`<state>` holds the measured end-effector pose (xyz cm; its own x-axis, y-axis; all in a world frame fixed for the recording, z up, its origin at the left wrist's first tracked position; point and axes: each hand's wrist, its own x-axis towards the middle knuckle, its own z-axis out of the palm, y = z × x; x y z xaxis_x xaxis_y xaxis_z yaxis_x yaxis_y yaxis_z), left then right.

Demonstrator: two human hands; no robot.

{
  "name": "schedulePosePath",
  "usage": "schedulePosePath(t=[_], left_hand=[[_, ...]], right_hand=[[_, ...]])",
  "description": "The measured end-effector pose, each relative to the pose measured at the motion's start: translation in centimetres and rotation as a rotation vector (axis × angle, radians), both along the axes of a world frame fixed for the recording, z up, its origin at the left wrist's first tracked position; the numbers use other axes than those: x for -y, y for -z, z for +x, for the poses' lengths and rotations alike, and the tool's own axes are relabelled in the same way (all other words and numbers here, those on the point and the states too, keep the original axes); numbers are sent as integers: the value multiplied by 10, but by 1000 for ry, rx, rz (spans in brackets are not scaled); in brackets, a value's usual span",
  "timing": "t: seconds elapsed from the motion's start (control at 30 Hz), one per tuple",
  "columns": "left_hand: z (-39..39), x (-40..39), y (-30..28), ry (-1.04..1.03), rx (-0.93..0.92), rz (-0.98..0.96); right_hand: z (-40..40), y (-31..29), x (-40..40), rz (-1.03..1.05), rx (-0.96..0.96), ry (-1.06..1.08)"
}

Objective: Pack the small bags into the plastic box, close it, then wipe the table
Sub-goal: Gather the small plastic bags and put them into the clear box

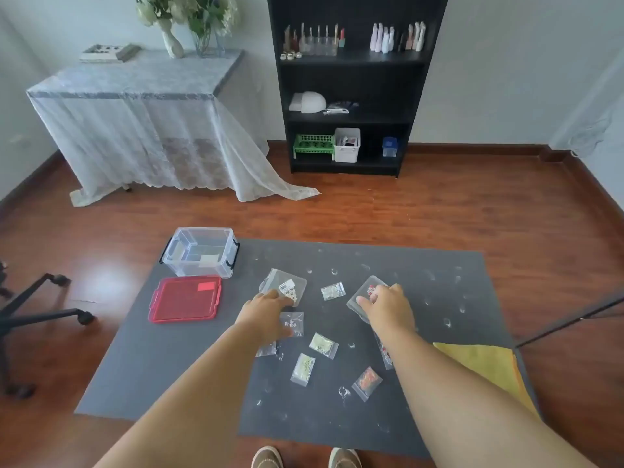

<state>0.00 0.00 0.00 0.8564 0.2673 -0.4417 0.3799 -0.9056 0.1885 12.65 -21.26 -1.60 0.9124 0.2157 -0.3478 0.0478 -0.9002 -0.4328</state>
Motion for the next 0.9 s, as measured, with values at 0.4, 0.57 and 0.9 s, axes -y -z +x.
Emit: schedulePosePath(t=[0.4,0.57,0.9], left_hand=[[3,-11,12,-89,104,-111],[-4,-13,10,-149,197,-229],[-24,-26,-17,-257,417,-331]], right_hand=[[3,11,-8,242,43,208],[11,15,9,352,-20,155],[21,-17,-7,626,-92,248]])
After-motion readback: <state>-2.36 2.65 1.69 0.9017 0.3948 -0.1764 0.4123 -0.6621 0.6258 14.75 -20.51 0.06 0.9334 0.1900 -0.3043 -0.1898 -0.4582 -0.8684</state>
